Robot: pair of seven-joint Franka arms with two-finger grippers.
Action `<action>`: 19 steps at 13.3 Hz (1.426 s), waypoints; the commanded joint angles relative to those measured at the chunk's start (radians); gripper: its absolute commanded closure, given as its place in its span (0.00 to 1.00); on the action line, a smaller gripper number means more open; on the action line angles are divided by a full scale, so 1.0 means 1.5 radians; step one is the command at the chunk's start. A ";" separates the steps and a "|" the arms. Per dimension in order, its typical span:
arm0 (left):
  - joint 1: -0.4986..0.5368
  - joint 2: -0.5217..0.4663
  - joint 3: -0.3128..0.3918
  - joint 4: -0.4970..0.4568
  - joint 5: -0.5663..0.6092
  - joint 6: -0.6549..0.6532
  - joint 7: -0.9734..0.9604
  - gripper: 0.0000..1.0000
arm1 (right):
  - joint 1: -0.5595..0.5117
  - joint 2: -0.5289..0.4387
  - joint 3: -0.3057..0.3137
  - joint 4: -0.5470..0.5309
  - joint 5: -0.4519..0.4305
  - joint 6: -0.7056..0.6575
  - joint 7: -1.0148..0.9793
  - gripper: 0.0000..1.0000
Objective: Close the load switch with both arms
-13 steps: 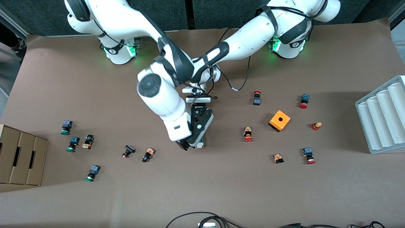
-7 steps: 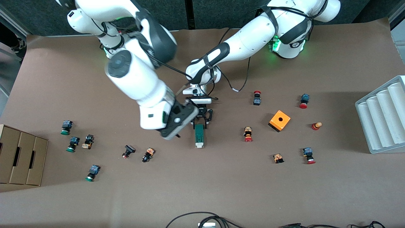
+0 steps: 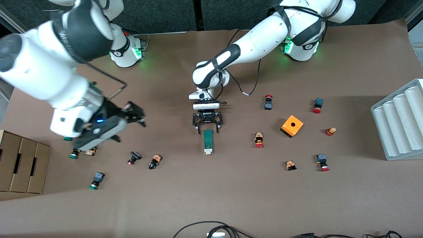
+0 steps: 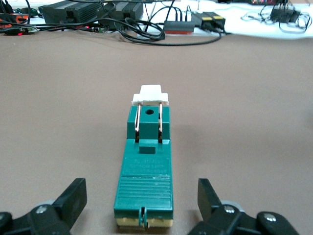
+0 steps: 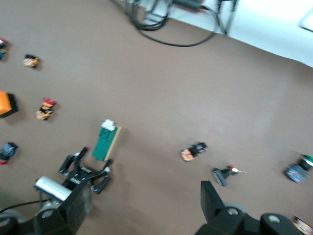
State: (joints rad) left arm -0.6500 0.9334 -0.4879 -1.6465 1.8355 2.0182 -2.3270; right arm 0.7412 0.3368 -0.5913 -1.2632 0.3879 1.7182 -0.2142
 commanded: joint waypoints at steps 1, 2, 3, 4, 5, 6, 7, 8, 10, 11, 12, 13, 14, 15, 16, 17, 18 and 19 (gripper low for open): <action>-0.003 -0.021 -0.011 0.032 -0.095 -0.001 0.124 0.00 | -0.033 -0.010 -0.021 -0.013 0.017 -0.037 0.001 0.01; -0.003 -0.028 -0.011 0.045 -0.133 -0.002 0.191 0.00 | -0.061 -0.010 -0.022 -0.014 0.017 -0.061 0.000 0.01; -0.003 -0.035 -0.011 0.051 -0.166 -0.002 0.255 0.00 | -0.088 -0.010 -0.022 -0.014 0.014 -0.074 -0.001 0.01; -0.001 -0.049 -0.011 0.057 -0.209 -0.002 0.311 0.00 | -0.111 -0.009 -0.024 -0.014 0.008 -0.088 0.000 0.01; -0.001 -0.061 -0.011 0.060 -0.243 -0.002 0.366 0.00 | -0.139 -0.008 -0.024 -0.014 -0.005 -0.099 0.000 0.01; -0.001 -0.069 -0.011 0.067 -0.270 -0.003 0.418 0.00 | -0.165 -0.008 -0.024 -0.014 -0.012 -0.108 0.000 0.01; -0.001 -0.076 -0.011 0.075 -0.298 -0.009 0.459 0.00 | -0.184 -0.008 -0.025 -0.014 -0.025 -0.123 0.000 0.01; -0.002 -0.083 -0.011 0.080 -0.320 -0.012 0.503 0.00 | -0.196 -0.009 -0.024 -0.014 -0.056 -0.125 -0.006 0.01; 0.001 -0.108 -0.009 0.080 -0.365 -0.016 0.593 0.00 | -0.209 -0.008 -0.028 -0.015 -0.074 -0.130 -0.003 0.01; 0.003 -0.122 -0.008 0.081 -0.391 -0.016 0.637 0.00 | -0.211 -0.005 -0.033 -0.017 -0.112 -0.127 -0.002 0.01; 0.012 -0.135 -0.008 0.080 -0.417 -0.016 0.678 0.00 | -0.212 -0.005 -0.033 -0.017 -0.143 -0.125 -0.001 0.01; 0.022 -0.143 -0.008 0.080 -0.435 -0.016 0.723 0.00 | -0.218 -0.005 -0.036 -0.017 -0.146 -0.125 0.000 0.01; 0.031 -0.150 -0.009 0.081 -0.453 -0.016 0.761 0.00 | -0.229 -0.005 -0.036 -0.018 -0.145 -0.125 -0.001 0.01; 0.037 -0.162 -0.009 0.081 -0.476 -0.015 0.793 0.00 | -0.229 -0.005 -0.036 -0.018 -0.145 -0.124 -0.001 0.01; 0.054 -0.173 -0.010 0.081 -0.501 -0.013 0.829 0.00 | -0.227 -0.003 -0.034 -0.018 -0.148 -0.121 0.000 0.01; 0.066 -0.184 -0.010 0.081 -0.532 -0.010 0.877 0.00 | -0.229 -0.041 -0.020 -0.065 -0.162 -0.084 0.006 0.01; 0.071 -0.193 -0.009 0.087 -0.563 -0.009 0.922 0.00 | -0.224 -0.047 -0.020 -0.074 -0.161 -0.079 0.019 0.01; 0.076 -0.195 -0.009 0.109 -0.595 -0.012 0.959 0.00 | -0.228 -0.044 -0.010 -0.071 -0.167 -0.095 0.075 0.01</action>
State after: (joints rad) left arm -0.5468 0.6732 -0.5012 -1.5043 1.0167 2.0061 -0.9879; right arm 0.3953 0.3216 -0.6381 -1.3132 0.1761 1.5643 -0.1951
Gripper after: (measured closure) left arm 0.000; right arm 0.004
